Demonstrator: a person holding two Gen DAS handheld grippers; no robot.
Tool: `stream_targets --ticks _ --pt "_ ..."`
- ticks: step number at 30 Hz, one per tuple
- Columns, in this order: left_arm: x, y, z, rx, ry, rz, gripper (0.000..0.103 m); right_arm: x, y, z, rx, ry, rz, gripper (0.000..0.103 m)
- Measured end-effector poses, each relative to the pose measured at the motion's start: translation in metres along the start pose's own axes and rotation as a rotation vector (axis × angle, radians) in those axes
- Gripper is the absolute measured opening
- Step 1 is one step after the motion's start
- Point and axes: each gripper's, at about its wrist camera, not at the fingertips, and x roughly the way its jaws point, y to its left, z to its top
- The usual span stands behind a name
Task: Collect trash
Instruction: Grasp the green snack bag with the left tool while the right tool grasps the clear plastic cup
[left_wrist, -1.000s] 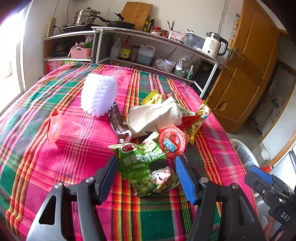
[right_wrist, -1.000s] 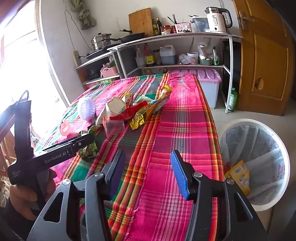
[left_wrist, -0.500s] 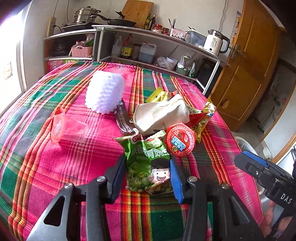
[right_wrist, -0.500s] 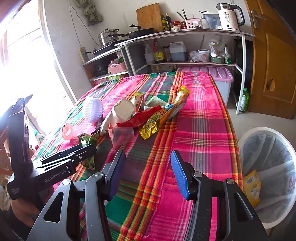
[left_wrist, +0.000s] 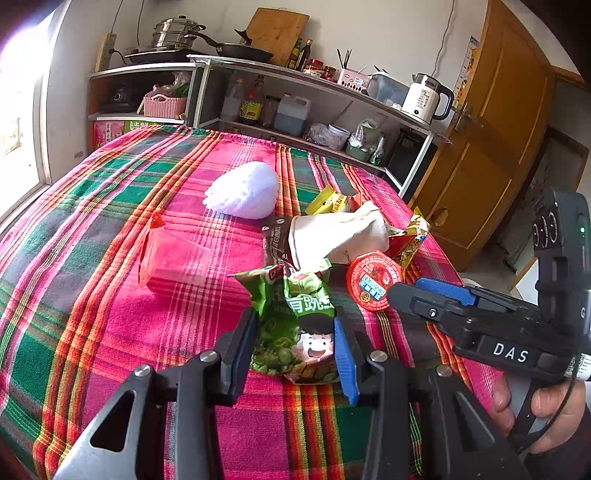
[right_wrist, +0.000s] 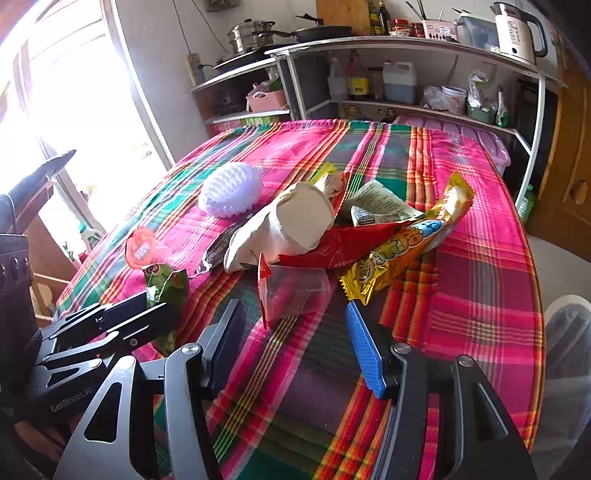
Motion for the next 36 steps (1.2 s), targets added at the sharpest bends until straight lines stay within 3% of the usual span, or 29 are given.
stream_targets --ticks 12,13,15,16,36 --pt "0.004 0.005 0.0 -0.009 0.01 -0.045 0.042 0.021 -0.003 0.014 -0.005 0.05 -0.047 0.058" --pt "0.004 0.005 -0.001 -0.008 0.01 -0.045 0.042 0.021 -0.003 0.014 -0.003 0.05 -0.046 0.056" --pt "0.003 0.005 -0.001 -0.005 0.009 -0.045 0.042 0.02 -0.001 0.013 -0.004 0.049 -0.032 0.043" --pt "0.003 0.004 -0.001 -0.004 0.008 -0.044 0.042 0.02 0.001 0.012 -0.001 0.048 -0.029 0.043" --pt "-0.028 -0.033 -0.007 0.067 -0.021 -0.05 0.042 -0.059 -0.005 -0.025 0.089 -0.056 -0.025 0.043"
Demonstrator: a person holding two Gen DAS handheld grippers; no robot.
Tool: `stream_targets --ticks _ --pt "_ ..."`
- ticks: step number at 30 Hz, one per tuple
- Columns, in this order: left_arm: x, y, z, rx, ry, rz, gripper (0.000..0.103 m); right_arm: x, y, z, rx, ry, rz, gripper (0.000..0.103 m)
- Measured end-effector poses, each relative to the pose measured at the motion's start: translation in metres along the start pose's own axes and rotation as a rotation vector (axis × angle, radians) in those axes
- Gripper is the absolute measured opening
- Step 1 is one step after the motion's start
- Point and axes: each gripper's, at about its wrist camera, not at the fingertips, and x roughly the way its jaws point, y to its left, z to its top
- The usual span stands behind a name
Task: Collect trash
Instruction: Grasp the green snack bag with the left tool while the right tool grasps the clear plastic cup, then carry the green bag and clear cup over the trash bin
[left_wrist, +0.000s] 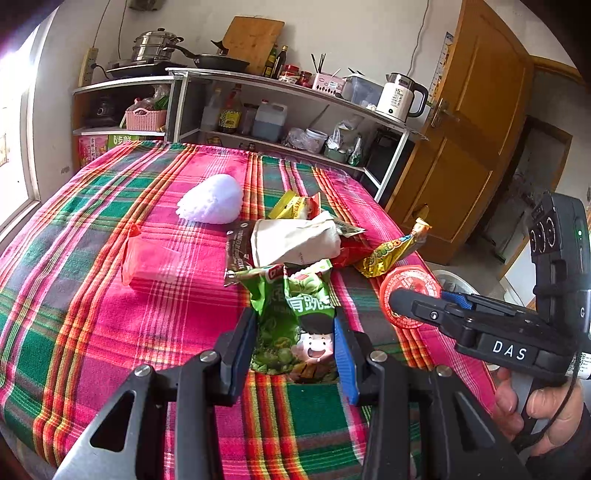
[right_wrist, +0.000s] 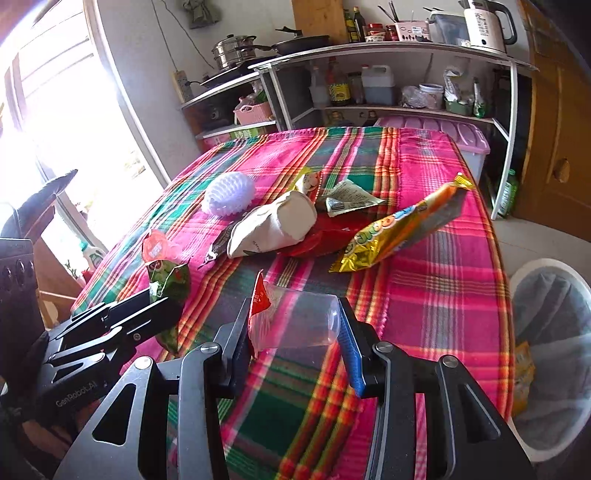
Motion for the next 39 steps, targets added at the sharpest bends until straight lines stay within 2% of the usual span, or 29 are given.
stream_targets --ticks 11,20,28,39 --pt "-0.001 -0.056 -0.003 0.102 0.02 -0.063 0.042 -0.057 -0.04 -0.024 0.095 -0.079 -0.068 0.043" --pt "0.012 -0.113 -0.002 0.203 0.047 -0.14 0.042 -0.094 -0.084 -0.045 0.174 -0.129 -0.181 0.043" --pt "0.033 -0.158 -0.002 0.275 0.083 -0.193 0.042 -0.112 -0.13 -0.063 0.276 -0.139 -0.245 0.043" --pt "0.064 -0.202 0.001 0.319 0.124 -0.262 0.042 -0.12 -0.172 -0.077 0.355 -0.128 -0.322 0.043"
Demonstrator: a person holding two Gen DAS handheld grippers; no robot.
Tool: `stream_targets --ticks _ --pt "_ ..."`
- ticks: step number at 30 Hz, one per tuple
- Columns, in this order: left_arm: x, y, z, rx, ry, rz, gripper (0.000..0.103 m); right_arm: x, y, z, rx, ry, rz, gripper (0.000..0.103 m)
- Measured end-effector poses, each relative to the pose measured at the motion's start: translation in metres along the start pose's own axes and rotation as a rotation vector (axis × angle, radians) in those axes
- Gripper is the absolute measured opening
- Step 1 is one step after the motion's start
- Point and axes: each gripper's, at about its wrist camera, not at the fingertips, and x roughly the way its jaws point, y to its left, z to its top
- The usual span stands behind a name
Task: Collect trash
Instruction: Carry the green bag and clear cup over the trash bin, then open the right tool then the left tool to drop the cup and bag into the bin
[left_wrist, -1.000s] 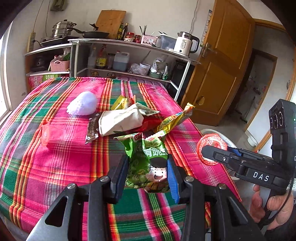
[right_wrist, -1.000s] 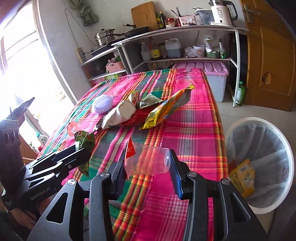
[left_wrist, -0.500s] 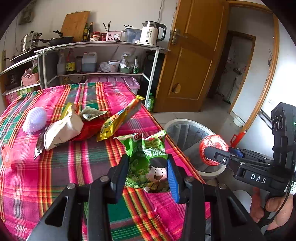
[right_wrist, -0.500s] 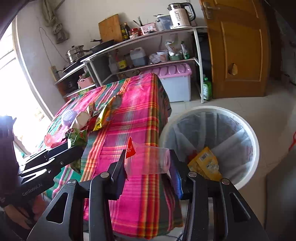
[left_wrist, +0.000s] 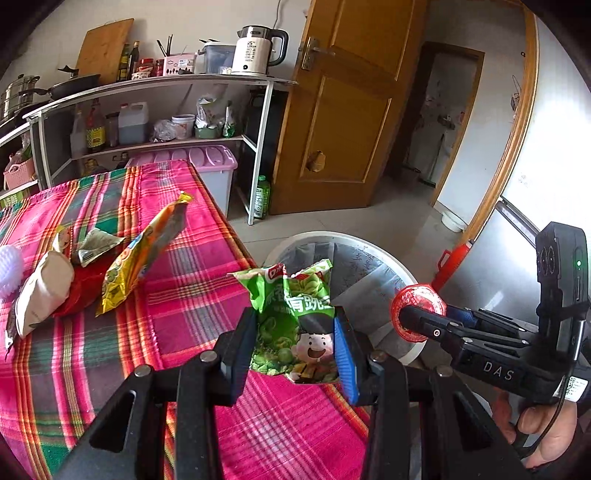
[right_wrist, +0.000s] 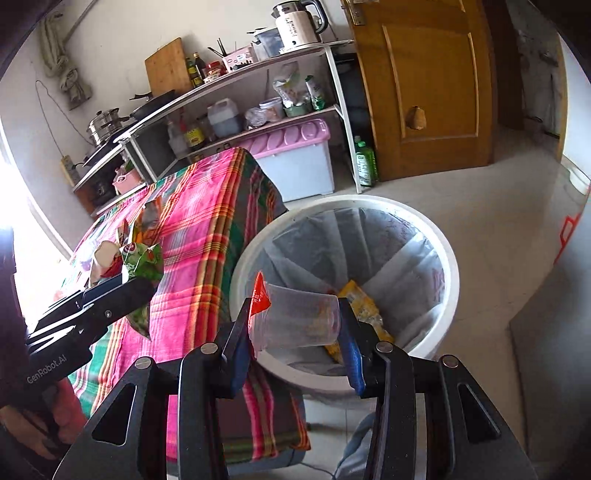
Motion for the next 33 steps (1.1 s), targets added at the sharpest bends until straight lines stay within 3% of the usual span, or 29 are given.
stream_targets --ticks 21,26,33 --pt "0.063 -0.027 0.016 0.02 0.091 -0.066 0.044 0.024 -0.05 0.006 0.067 0.031 -0.076 0.044" --pt "0.069 -0.028 0.018 0.012 0.107 -0.084 0.053 0.023 -0.052 0.006 0.071 0.026 -0.078 0.054" --pt "0.067 -0.026 0.019 -0.008 0.097 -0.089 0.056 0.018 -0.054 0.006 0.081 0.002 -0.081 0.054"
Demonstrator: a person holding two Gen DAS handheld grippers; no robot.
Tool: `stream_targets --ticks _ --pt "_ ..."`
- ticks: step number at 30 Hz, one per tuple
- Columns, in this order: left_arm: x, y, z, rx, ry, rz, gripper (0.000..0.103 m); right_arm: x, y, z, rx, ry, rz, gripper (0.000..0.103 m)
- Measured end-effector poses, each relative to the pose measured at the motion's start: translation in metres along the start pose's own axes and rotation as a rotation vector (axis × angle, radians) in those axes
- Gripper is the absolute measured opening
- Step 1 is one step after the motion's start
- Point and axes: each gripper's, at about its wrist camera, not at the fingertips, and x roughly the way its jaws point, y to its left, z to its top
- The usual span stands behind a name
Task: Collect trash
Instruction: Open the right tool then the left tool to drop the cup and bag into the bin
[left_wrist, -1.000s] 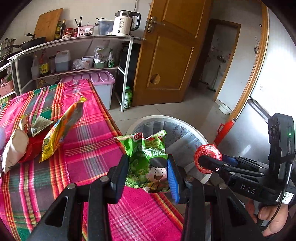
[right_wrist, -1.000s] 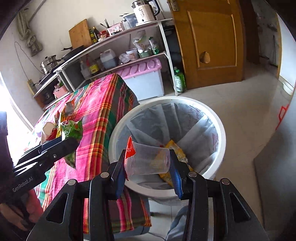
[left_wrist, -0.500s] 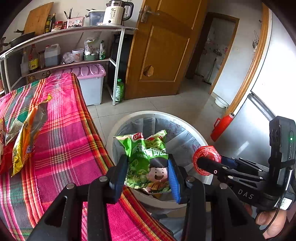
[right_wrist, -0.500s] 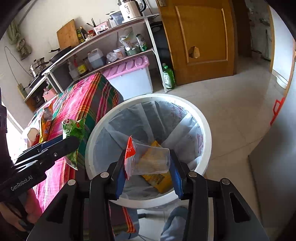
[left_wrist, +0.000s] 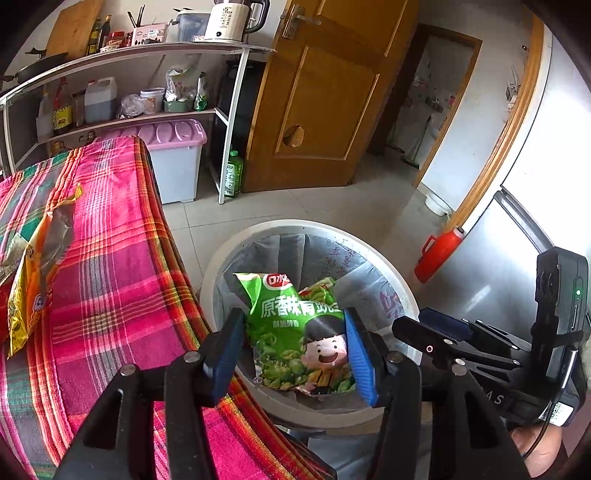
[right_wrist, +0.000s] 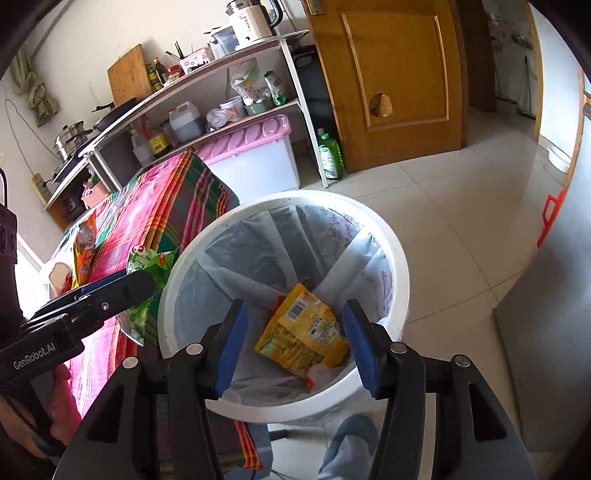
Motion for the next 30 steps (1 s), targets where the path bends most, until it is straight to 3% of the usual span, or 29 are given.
stream_targets --ticks 16,30 --pt "-0.01 0.011 0.001 -0.028 -0.026 0.003 0.06 -0.021 -0.009 0.002 0.019 -0.072 0.021 0.054" --pt "-0.057 0.021 -0.013 -0.015 -0.126 0.051 0.06 -0.038 0.018 -0.001 -0.04 -0.123 0.079 0.054"
